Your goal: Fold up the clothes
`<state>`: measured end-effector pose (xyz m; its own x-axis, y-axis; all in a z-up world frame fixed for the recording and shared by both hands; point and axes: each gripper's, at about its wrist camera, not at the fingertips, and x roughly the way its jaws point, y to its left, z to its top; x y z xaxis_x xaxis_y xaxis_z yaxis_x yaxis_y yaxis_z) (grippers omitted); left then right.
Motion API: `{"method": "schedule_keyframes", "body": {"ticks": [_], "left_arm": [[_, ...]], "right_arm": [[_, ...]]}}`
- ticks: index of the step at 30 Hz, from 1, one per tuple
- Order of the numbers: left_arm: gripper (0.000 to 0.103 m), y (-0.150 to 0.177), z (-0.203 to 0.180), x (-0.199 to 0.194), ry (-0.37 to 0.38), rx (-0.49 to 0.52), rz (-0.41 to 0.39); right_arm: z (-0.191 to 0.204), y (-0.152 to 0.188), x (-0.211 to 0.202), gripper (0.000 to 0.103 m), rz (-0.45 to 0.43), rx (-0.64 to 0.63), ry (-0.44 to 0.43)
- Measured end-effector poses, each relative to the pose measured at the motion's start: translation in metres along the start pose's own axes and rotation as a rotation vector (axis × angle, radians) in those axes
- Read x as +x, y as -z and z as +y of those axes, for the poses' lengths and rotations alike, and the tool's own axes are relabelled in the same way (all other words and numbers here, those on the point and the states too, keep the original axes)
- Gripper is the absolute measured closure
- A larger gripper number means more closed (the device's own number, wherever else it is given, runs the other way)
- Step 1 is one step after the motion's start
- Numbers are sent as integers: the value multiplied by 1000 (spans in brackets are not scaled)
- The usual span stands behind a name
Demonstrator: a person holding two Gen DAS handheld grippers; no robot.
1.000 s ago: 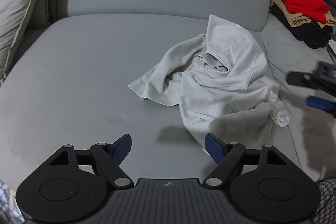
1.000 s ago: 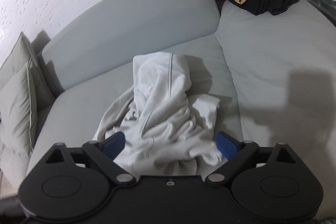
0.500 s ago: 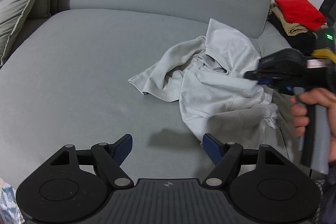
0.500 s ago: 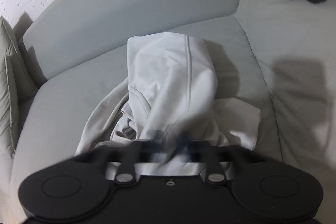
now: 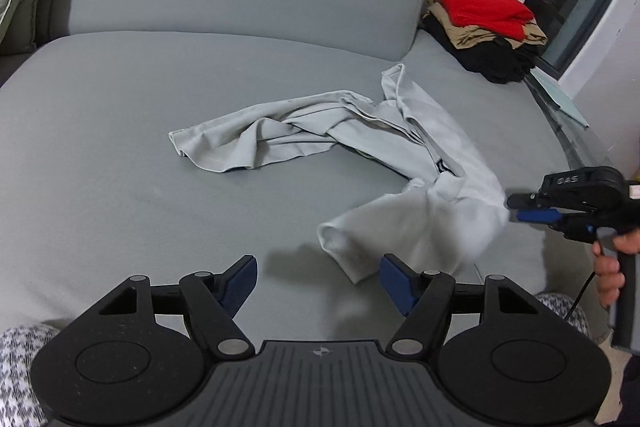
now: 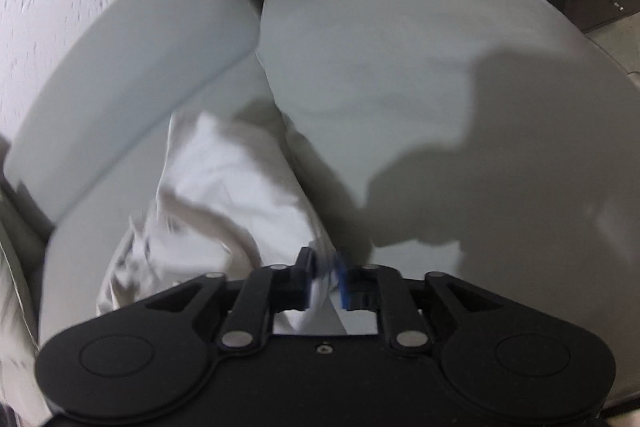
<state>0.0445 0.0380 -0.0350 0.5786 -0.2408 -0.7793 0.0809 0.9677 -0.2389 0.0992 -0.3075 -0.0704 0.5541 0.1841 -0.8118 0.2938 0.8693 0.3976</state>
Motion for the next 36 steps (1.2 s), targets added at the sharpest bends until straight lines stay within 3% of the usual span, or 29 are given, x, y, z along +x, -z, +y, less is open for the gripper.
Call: {"method": "schedule_keyframes", "body": {"ticks": [4,6,10,13,14,15,16,17,21,25,27,28,30,31,32,33,35,36], "left_arm": [[35,5,0,-2,2,-16,12],[35,7,0,-2,5,-28,21],[35,9,-2,-4,11,-24,17],[35,10,3,-8,9,-29,10],[35,10,5,-10,7,-33,6],[35,10,8,-12,3,-37,-1],[35,10,10,-14,0,-40,-8],[35,10,13,-17,-4,-43,-15],[35,3,27,-33,-29,-58,-75],[35,-5,41,-57,-53,-77,-175],[34,-7,48,-67,-64,-89,-212],[34,-7,52,-72,-66,-97,-222],[34,-6,59,-78,-66,-112,-230],[34,-5,62,-81,-67,-119,-226],[34,-3,65,-83,-67,-127,-220],[34,-1,68,-84,-67,-138,-211],[34,4,74,-87,-60,-156,-191],[34,7,75,-89,-54,-159,-182]], "right_arm": [[8,17,-27,41,1,-40,-89],[17,25,-27,17,33,-50,-135],[33,37,0,9,118,-64,-131],[38,40,34,9,170,-16,-112],[41,40,43,22,169,14,-120],[46,39,50,65,168,37,-140],[54,37,57,86,174,52,-165],[64,32,63,96,178,61,-192],[131,-10,40,98,56,48,-412],[171,-53,-51,99,-227,93,-720],[170,-50,-86,99,-324,115,-815],[166,-37,-93,98,-338,112,-822],[159,-3,-98,91,-324,80,-797],[155,17,-94,75,-266,49,-772],[150,39,-82,50,-154,3,-733],[145,59,-70,41,-29,-40,-692],[128,88,-50,40,176,-61,-607],[117,97,-47,40,232,-53,-575]]}}
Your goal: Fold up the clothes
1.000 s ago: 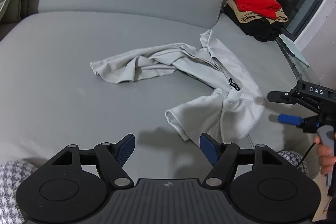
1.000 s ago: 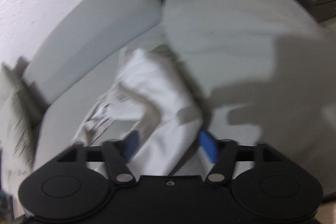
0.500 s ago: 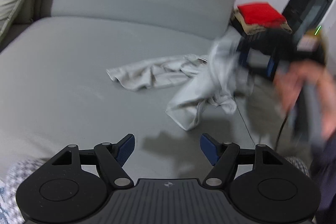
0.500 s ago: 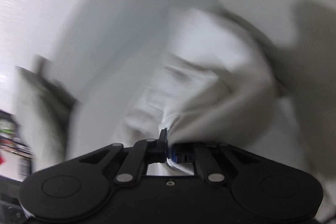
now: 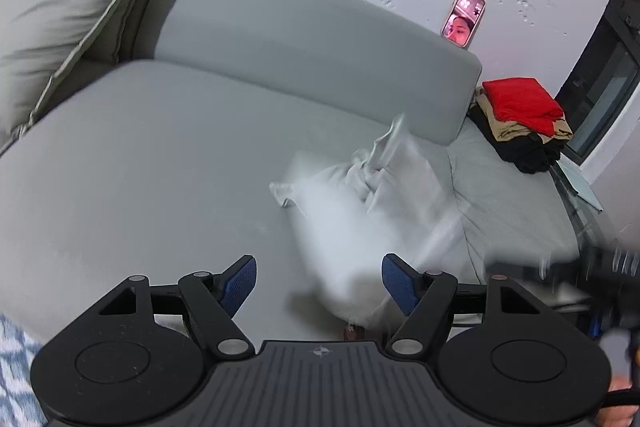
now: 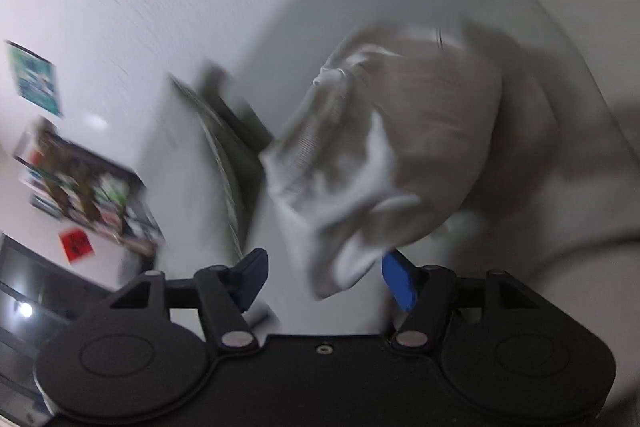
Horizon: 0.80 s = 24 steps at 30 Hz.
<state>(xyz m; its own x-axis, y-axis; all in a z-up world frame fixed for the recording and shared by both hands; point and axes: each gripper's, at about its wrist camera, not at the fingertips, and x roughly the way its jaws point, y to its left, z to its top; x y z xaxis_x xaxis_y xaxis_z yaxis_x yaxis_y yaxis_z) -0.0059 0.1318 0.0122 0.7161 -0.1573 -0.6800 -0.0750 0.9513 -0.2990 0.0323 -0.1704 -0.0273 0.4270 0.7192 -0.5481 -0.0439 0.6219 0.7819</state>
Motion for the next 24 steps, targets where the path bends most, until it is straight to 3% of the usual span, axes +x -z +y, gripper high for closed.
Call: {"method": "schedule_keyframes", "body": {"ticks": [2,6,8,10,12,13,15,17,22,24], "left_arm": [[35,3,4,-7,24,-7,19],[34,4,7,-24,122,2,19],[26,5,1,-24,129,51,-2],[27,9,-7,-10,106,86,10],[33,18,-9,13,78,75,56],[41,22,-7,25,75,55,81],[52,29,-3,49,69,15,131],[58,35,0,64,76,-20,167],[57,39,-5,72,65,20,177],[56,39,-6,71,72,27,174]], "right_arm": [[-15,6,-19,40,10,39,32],[-12,-6,-88,38,-153,18,51],[-14,-13,-107,30,-210,-11,52],[-18,-20,-117,28,-248,-45,64],[-29,-29,-96,32,-230,-45,96],[-31,-28,-83,34,-209,-46,106],[-35,-24,-60,49,-162,-72,128],[-38,-19,-36,56,-116,-98,150],[-20,-34,24,55,-37,-189,174],[-9,-43,53,42,-22,-229,214]]}}
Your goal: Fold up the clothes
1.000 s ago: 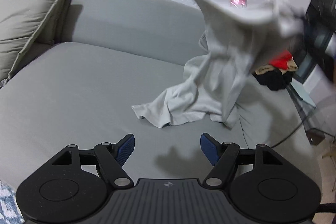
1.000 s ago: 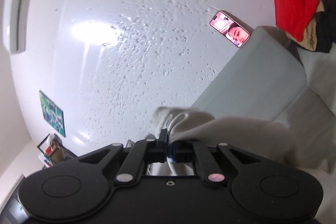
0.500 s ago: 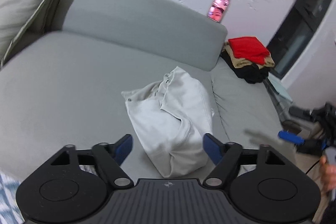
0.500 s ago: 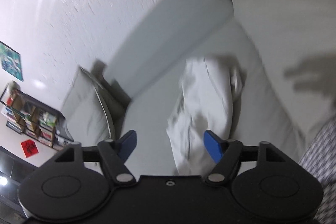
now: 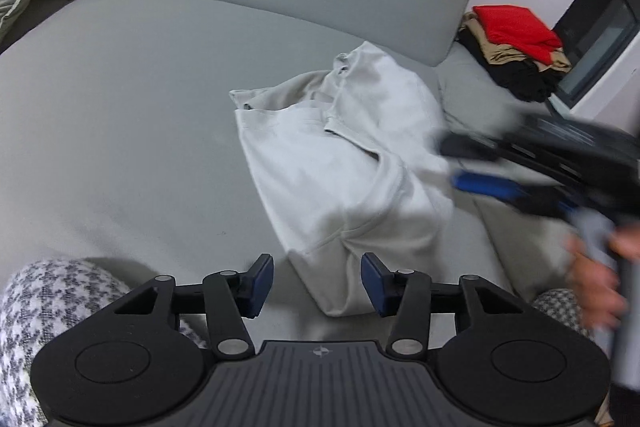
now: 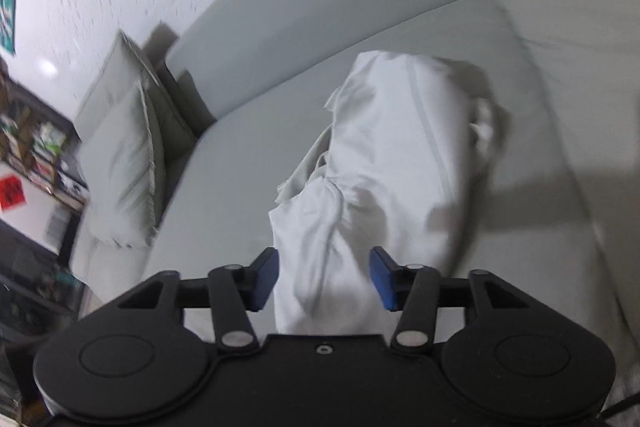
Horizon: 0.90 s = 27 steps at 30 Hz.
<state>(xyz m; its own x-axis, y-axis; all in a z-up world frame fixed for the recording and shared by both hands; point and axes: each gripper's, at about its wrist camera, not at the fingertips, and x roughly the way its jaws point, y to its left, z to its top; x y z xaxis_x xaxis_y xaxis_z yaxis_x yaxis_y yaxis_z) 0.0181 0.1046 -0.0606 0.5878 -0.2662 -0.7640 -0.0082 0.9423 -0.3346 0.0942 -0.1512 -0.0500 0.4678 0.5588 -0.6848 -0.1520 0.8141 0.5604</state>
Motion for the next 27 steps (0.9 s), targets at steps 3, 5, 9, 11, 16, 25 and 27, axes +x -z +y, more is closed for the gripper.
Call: {"method": "schedule_keyframes", "body": {"ticks": [3,5,9,11,16,25,27], "left_arm": [[56,1,0,-1,6,1,-5],[56,1,1,-1,4,3,-3],[56,3,2,-2,5,-1,-4],[56,3,0,-4,7,7,-11],[56,6,-9,-6,27,28,-16],[56,21,-22,0,54,3,54],[56,20,-21,-1,53,-22,61]], "right_arm": [[23,-13,41,32,20,-80,80],[36,-16,66,33,50,-142,127],[42,-11,88,92,80,-266,273],[31,-12,66,92,29,-227,263],[-23,-9,-41,93,-174,5,224],[-117,66,-123,85,-67,257,240],[-113,71,-131,64,-100,235,197]]}}
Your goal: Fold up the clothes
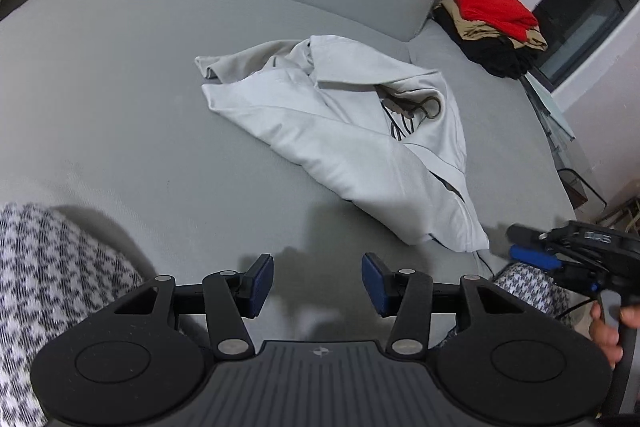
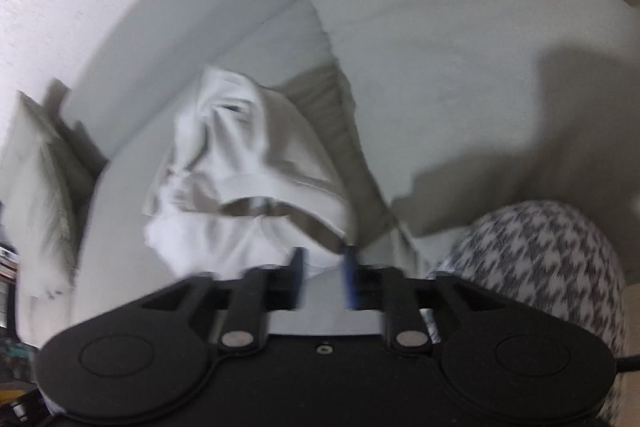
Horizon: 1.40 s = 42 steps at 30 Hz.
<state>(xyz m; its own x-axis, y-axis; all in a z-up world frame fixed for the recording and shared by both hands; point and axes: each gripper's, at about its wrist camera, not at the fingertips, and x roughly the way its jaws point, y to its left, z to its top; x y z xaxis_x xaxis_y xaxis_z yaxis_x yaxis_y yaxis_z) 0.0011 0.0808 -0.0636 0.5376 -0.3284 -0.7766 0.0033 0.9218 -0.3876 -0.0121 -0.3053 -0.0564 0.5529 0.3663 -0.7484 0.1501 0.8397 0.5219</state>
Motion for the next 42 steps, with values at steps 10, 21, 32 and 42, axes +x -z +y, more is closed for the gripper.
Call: {"method": "schedule_keyframes", "body": {"ticks": [10,21,32,42], "left_arm": [[56,-23,-18,-12,2,71,-133],[15,-38,-28,-8,51,113,-203],[28,-30,-13,0,21,83,-155],[52,-19,-27,17,36,109,-80]], "right_arm": [[19,-24,3,60,-110,-131,-67],[75,-85,88,13,-151,-189,9],[45,-123,135,100,-36,0,-138],[-43,-87,-13,101,-384,211,102]]}}
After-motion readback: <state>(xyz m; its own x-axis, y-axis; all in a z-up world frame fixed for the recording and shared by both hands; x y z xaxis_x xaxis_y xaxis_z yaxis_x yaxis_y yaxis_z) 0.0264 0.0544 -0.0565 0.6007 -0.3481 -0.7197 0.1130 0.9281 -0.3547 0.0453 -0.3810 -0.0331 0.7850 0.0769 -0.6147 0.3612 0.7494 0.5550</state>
